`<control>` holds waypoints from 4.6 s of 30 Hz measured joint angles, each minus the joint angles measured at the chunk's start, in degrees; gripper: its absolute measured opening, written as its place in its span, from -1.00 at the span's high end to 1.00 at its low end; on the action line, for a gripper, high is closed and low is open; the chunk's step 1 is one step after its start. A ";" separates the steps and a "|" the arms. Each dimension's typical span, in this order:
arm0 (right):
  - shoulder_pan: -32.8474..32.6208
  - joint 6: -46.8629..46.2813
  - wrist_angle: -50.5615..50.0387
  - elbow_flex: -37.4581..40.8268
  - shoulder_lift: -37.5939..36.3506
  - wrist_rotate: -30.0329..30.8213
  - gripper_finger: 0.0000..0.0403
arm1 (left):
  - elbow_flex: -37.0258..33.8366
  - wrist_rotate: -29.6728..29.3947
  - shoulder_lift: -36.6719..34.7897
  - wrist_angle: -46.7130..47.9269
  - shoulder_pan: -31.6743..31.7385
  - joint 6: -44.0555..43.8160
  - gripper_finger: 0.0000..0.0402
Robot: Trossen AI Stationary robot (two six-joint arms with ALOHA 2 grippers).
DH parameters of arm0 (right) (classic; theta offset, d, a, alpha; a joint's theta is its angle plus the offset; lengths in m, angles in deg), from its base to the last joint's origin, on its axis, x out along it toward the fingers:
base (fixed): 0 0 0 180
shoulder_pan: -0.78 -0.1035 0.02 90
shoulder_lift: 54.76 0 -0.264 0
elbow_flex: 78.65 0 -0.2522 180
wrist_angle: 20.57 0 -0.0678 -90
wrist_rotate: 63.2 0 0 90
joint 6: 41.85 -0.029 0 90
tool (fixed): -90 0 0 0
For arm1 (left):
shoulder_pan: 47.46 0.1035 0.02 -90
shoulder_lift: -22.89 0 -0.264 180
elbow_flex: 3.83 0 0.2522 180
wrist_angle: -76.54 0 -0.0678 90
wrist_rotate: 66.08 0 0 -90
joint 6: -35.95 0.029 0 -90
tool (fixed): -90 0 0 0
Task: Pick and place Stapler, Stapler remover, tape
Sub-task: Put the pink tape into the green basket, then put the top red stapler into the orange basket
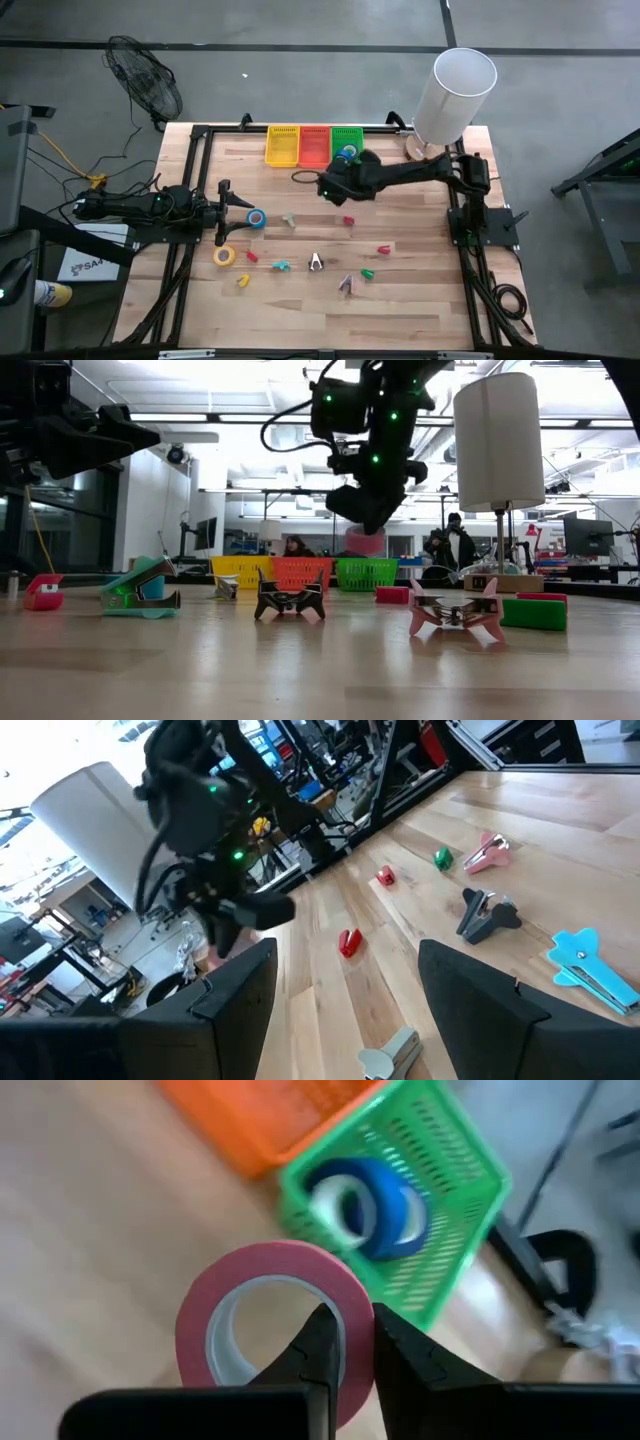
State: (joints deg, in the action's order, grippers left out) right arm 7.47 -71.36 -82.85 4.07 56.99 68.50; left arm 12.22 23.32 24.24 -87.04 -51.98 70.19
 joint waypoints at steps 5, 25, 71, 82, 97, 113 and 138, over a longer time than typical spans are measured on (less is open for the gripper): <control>3.65 3.86 0.97 0.00 0.00 1.32 0.84 | -0.01 0.00 0.01 0.00 -0.01 0.00 -0.19; 10.09 14.64 12.91 0.00 0.00 -3.15 0.84 | 0.00 0.01 0.01 0.00 -0.02 0.00 -0.19; 24.15 21.77 12.89 0.00 0.04 -26.20 0.74 | 0.00 0.00 0.02 0.00 -0.02 0.00 -0.19; 24.09 22.07 12.89 0.00 0.04 -25.80 0.45 | 0.00 0.00 0.00 0.00 -0.01 0.00 -0.19; 23.07 20.57 13.29 0.02 -3.29 -25.30 0.28 | 0.00 0.01 0.01 0.00 -0.01 0.00 -0.19; 8.34 27.52 23.28 0.02 -6.78 -35.19 0.28 | 0.00 0.00 0.02 0.00 0.00 0.00 -0.19; -6.05 21.74 10.82 0.00 -7.34 -25.45 0.28 | 0.00 0.02 0.02 0.00 0.00 0.00 -0.19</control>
State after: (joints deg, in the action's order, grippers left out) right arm 1.43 -49.62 -72.03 4.07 49.65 43.05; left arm 12.22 23.34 24.26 -87.04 -51.98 70.19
